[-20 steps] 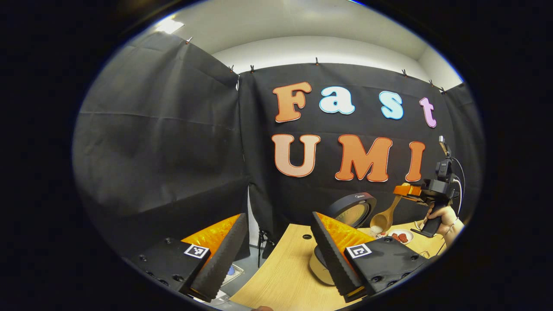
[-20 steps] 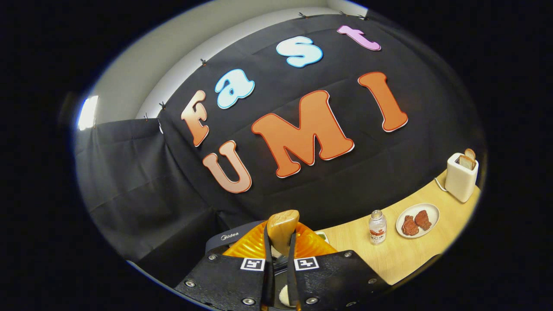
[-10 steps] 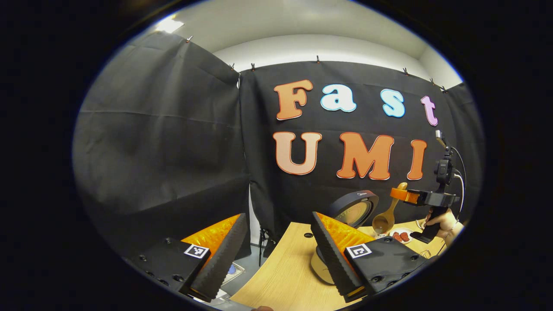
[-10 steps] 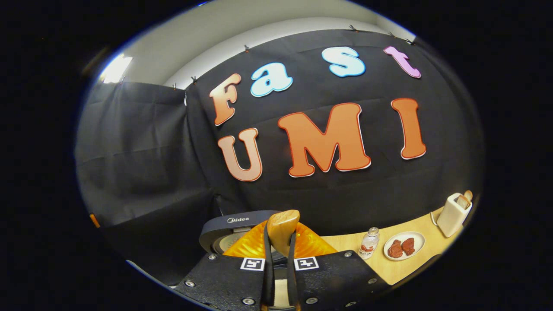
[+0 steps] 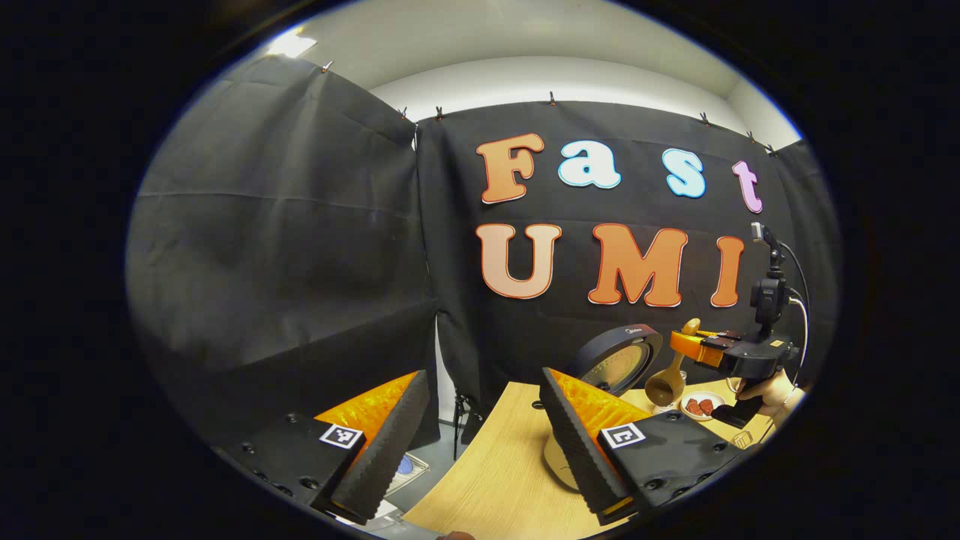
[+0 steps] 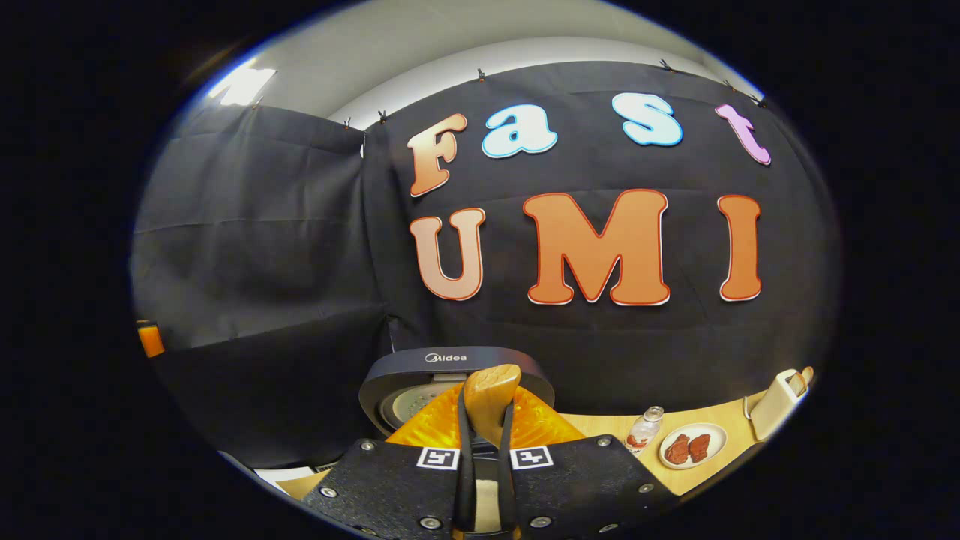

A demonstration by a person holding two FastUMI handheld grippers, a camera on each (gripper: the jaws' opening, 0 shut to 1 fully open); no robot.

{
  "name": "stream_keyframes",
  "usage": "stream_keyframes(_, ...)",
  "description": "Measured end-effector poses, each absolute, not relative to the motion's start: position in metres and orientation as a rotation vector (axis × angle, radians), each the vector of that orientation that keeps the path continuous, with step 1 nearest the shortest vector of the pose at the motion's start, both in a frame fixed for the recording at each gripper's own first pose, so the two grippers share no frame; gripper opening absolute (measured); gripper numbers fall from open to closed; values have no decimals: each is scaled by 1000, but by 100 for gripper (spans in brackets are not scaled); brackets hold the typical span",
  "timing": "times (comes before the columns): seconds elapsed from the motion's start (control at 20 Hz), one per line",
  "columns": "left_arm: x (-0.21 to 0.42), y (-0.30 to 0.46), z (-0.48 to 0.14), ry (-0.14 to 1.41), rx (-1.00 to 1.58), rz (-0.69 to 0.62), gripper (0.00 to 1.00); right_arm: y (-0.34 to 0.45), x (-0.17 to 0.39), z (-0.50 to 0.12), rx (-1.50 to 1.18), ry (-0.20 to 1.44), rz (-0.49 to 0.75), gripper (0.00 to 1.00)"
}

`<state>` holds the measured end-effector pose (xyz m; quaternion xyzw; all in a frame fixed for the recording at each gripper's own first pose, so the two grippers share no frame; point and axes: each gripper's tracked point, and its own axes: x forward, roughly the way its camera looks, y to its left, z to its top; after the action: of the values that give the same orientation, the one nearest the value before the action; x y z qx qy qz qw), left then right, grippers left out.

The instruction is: Close the left gripper, press the button to open the rice cooker; take a wooden spoon from the chopstick holder with the right hand, scoop a spoonful of rice and pour it into the rice cooker, then put the wooden spoon back into the chopstick holder.

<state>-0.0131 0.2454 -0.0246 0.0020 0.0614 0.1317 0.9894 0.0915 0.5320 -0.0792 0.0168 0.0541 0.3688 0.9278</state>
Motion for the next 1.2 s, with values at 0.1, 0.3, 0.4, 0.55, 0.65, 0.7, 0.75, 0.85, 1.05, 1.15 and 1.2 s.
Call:
stream_keyframes(0.1, -13, 243, -24, 118, 0, 256, 98, 528, 84, -78, 66, 119, 757, 11)
stream_keyframes(0.3, -12, 240, -19, 109, 1, 253, 98, 512, 89, -68, 113, 137, 742, 11)
stream_keyframes(0.4, -9, 234, -14, 100, -8, 241, 98, 499, 91, -61, 152, 151, 733, 11)
stream_keyframes(0.55, -4, 225, -6, 86, -12, 223, 98, 468, 97, -49, 210, 164, 702, 11)
stream_keyframes(0.65, -1, 218, -4, 75, 0, 208, 98, 443, 99, -41, 255, 170, 681, 11)
stream_keyframes(0.7, 3, 217, -2, 71, 6, 206, 98, 429, 101, -38, 275, 170, 666, 11)
stream_keyframes(0.75, 6, 214, -2, 70, 6, 203, 98, 413, 103, -36, 289, 177, 643, 11)
stream_keyframes(0.85, 10, 205, -1, 70, -4, 187, 98, 381, 102, -33, 299, 173, 603, 11)
stream_keyframes(1.05, 18, 194, 3, 58, 0, 175, 98, 314, 97, -34, 316, 171, 524, 11)
stream_keyframes(1.15, 20, 187, 5, 53, 11, 167, 98, 280, 96, -38, 318, 166, 477, 11)
stream_keyframes(1.2, 20, 185, 6, 48, 10, 162, 98, 263, 96, -42, 316, 165, 447, 11)
